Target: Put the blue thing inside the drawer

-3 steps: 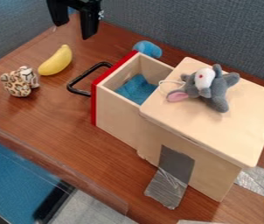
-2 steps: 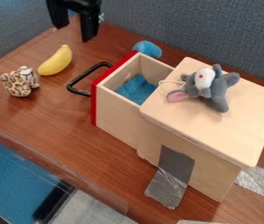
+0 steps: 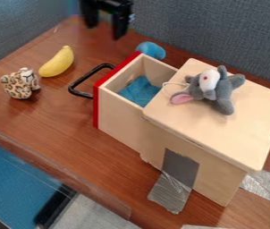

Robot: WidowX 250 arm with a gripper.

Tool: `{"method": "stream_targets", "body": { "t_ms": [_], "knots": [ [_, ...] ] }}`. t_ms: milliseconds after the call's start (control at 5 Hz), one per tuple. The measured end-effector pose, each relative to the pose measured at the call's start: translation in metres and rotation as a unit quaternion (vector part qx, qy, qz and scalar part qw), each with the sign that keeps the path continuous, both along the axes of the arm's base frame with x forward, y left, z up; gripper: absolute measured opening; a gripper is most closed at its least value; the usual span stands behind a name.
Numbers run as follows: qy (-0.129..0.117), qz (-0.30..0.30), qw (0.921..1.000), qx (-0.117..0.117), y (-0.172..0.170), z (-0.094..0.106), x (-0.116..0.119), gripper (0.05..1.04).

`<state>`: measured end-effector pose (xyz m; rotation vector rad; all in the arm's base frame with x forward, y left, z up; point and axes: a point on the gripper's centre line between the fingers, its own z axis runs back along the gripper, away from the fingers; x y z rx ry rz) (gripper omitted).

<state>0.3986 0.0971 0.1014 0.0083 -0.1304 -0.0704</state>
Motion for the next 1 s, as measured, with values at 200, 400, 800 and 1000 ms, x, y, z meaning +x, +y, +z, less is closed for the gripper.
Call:
{"method": "stream_targets", "body": {
  "t_ms": [200,400,800,1000],
  "knots": [
    [-0.001,-0.005,1.0,0.0,-0.012,-0.008,0.039,1.0],
    [0.013,-0.02,0.9997,0.004,-0.034,-0.024,0.063,1.001],
    [0.048,-0.022,0.9982,0.028,-0.033,-0.06,0.074,1.001],
    [0.067,-0.017,0.9962,0.052,-0.025,-0.078,0.065,0.948]
  ]
}}
